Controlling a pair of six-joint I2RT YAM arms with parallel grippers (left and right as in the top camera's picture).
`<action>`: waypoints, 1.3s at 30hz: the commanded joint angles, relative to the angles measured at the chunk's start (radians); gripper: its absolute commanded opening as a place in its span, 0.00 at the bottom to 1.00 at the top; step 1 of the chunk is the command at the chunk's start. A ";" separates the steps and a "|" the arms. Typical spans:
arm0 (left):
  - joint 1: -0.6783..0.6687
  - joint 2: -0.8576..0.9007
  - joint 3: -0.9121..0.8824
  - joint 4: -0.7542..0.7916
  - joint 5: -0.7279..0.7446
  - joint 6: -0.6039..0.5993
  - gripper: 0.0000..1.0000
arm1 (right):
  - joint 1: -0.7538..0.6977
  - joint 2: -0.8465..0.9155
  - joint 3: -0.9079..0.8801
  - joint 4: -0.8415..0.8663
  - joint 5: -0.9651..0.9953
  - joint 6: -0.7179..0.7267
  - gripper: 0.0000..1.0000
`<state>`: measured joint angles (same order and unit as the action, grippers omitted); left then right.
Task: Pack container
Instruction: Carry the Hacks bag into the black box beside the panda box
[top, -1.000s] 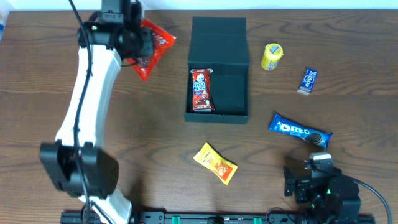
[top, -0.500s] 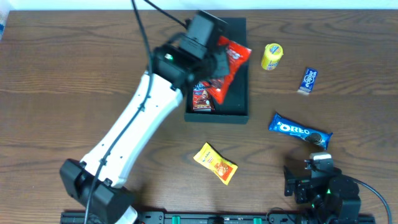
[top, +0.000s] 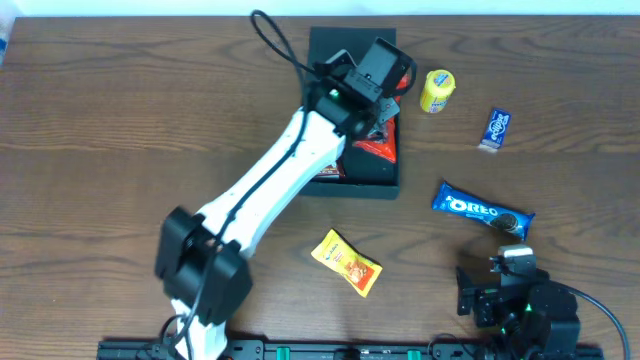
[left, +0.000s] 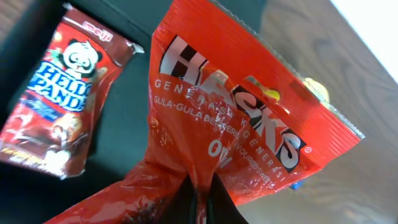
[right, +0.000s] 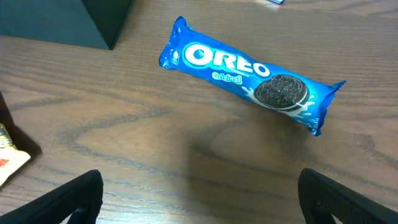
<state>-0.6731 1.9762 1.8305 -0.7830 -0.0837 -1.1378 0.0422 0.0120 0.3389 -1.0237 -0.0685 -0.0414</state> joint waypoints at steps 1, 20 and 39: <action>-0.001 0.033 0.006 0.019 -0.027 -0.045 0.06 | -0.007 -0.006 -0.006 -0.004 -0.003 -0.012 0.99; 0.018 0.201 0.006 0.026 0.007 -0.045 0.06 | -0.007 -0.006 -0.006 -0.004 -0.003 -0.012 0.99; -0.008 0.210 0.006 0.025 0.103 -0.044 0.06 | -0.007 -0.006 -0.006 -0.004 -0.003 -0.012 0.99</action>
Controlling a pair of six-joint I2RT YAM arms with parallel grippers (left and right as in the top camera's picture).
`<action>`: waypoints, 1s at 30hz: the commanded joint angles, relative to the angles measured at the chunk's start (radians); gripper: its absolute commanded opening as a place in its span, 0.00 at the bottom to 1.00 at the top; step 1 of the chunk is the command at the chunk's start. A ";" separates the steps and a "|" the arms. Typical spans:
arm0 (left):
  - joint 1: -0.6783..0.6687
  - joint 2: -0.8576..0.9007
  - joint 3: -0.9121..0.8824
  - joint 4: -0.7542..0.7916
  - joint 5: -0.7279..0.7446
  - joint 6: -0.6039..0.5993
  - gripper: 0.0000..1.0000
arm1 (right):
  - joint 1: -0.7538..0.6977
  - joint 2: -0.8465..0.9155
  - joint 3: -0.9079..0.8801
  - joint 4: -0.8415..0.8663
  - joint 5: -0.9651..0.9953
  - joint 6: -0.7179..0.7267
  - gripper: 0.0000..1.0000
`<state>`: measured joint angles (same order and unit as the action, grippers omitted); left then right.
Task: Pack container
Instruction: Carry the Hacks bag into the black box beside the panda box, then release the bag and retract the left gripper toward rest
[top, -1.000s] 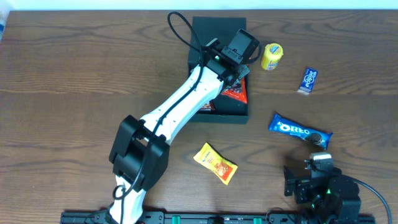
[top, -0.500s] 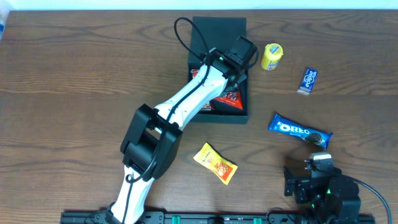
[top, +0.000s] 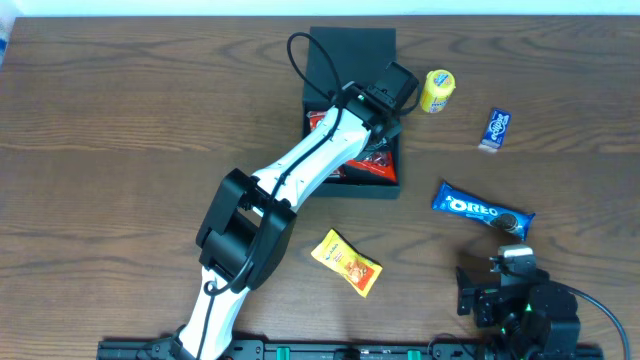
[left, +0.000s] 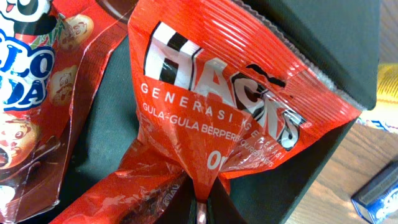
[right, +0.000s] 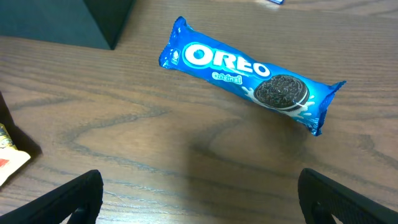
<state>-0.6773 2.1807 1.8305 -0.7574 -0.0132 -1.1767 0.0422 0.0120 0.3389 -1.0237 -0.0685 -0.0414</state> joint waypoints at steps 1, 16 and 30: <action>-0.004 0.005 0.006 0.000 0.033 -0.005 0.06 | -0.007 -0.006 -0.006 -0.004 -0.003 -0.012 0.99; -0.003 0.005 0.006 0.000 0.056 0.002 0.37 | -0.007 -0.006 -0.006 -0.004 -0.003 -0.012 0.99; 0.017 -0.231 0.007 -0.041 -0.204 0.294 0.98 | -0.007 -0.006 -0.006 -0.004 -0.003 -0.012 0.99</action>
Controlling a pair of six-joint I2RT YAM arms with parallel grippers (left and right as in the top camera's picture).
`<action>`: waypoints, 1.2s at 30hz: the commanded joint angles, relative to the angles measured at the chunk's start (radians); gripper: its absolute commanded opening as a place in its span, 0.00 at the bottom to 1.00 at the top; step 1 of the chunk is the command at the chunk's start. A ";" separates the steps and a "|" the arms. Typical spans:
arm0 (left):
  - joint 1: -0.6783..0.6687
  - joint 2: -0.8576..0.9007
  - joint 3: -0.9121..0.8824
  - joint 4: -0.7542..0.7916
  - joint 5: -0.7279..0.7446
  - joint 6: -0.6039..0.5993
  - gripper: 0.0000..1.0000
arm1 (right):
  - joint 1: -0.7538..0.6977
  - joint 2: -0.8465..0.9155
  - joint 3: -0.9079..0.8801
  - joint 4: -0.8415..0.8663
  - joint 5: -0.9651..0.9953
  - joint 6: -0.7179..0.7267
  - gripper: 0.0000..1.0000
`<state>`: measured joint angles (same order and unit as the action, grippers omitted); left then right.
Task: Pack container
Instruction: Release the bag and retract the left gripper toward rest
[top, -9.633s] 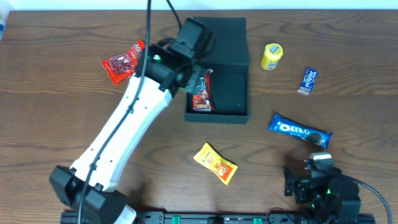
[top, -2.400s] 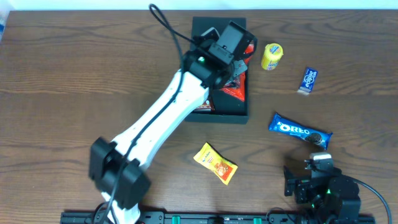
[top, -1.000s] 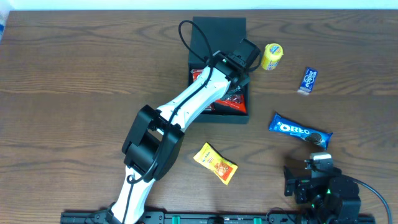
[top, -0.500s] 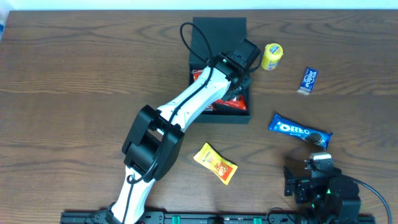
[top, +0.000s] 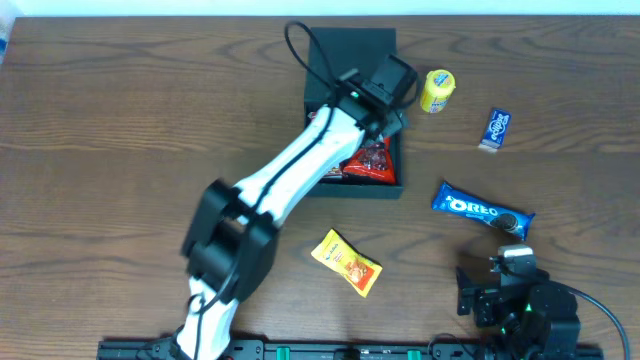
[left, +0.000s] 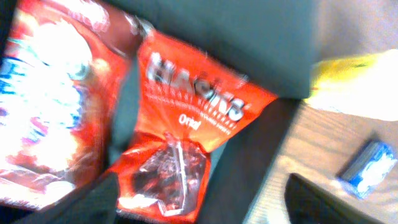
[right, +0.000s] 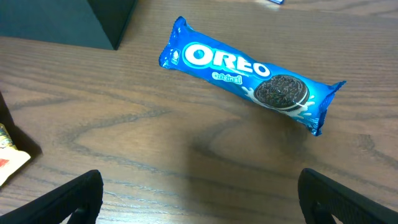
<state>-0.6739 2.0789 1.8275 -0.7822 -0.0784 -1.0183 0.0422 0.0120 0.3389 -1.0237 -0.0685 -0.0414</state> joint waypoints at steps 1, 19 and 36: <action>0.019 -0.166 0.010 -0.036 -0.178 0.199 0.95 | -0.007 -0.006 -0.006 -0.004 -0.003 -0.012 0.99; 0.197 -0.716 -0.357 -0.332 -0.246 0.866 0.95 | -0.007 -0.006 -0.006 -0.004 -0.003 -0.012 0.99; 0.342 -1.165 -0.822 -0.212 -0.166 0.865 0.95 | -0.007 -0.006 -0.006 -0.004 -0.003 -0.012 0.99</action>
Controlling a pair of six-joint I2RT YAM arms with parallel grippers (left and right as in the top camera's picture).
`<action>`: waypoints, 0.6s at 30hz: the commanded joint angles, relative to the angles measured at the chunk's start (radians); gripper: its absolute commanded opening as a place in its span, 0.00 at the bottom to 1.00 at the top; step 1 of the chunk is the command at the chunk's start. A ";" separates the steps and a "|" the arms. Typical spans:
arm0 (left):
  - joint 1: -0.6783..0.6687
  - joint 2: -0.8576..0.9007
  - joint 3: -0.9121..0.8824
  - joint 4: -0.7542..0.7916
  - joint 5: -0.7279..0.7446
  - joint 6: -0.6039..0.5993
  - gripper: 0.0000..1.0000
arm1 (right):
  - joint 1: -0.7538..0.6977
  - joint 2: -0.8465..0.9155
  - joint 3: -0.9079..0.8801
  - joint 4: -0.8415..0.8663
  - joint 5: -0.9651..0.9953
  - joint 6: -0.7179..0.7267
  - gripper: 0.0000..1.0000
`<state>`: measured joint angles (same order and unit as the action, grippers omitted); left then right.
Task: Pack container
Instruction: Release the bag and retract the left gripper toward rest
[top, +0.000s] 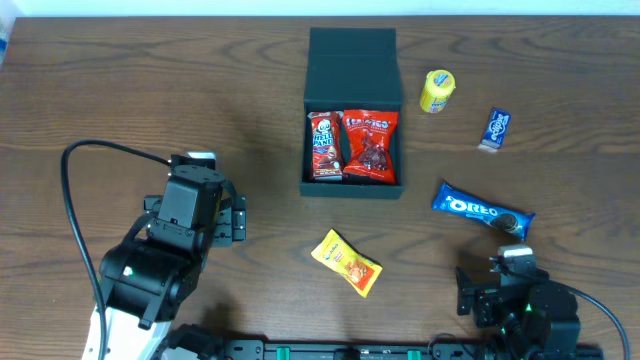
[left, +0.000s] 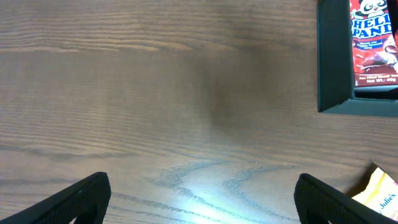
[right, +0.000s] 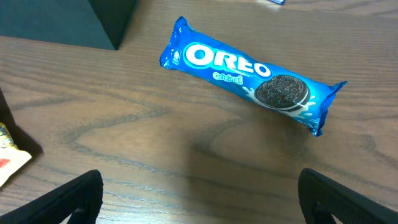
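Observation:
The dark box (top: 352, 60) stands at the table's back middle with its lid up. Inside lie a Hello Panda pack (top: 323, 145) and a red Hacks bag (top: 370, 143) side by side. My left gripper (left: 202, 199) is open over bare wood at the front left, well away from the box (left: 333, 74). My right gripper (right: 199, 199) is open near the front right, with the blue Oreo roll (right: 249, 74) lying just beyond its fingers. The Oreo roll (top: 482, 209) lies right of the box.
A yellow snack pack (top: 346, 262) lies in front of the box; its corner shows in the left wrist view (left: 380, 190). A yellow tub (top: 437, 90) and a small blue packet (top: 495, 128) sit at the back right.
My left arm has moved from over the box to the front left of the table. Its gripper stays open. The red Hacks bag now lies flat in the box. The right arm has not moved.
My left gripper held the red Hacks bag above the box, then lower inside it beside the Hello Panda pack. Then it was open with the bag left in the box. Now it is back at the front left, empty. The right gripper stayed open by the Oreo roll.

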<state>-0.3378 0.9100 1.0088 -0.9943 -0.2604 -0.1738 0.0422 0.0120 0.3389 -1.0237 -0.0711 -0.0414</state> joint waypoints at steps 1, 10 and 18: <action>0.006 0.007 -0.004 0.000 0.018 0.021 0.95 | -0.007 -0.006 -0.006 -0.004 0.000 -0.012 0.99; 0.005 0.019 -0.004 -0.003 0.018 0.021 0.95 | -0.007 -0.006 -0.006 -0.004 0.000 -0.012 0.99; 0.005 0.019 -0.004 -0.003 0.018 0.021 0.95 | -0.007 -0.006 -0.006 -0.004 0.000 -0.012 0.99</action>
<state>-0.3367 0.9276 1.0080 -0.9947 -0.2424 -0.1741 0.0422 0.0120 0.3389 -1.0237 -0.0711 -0.0414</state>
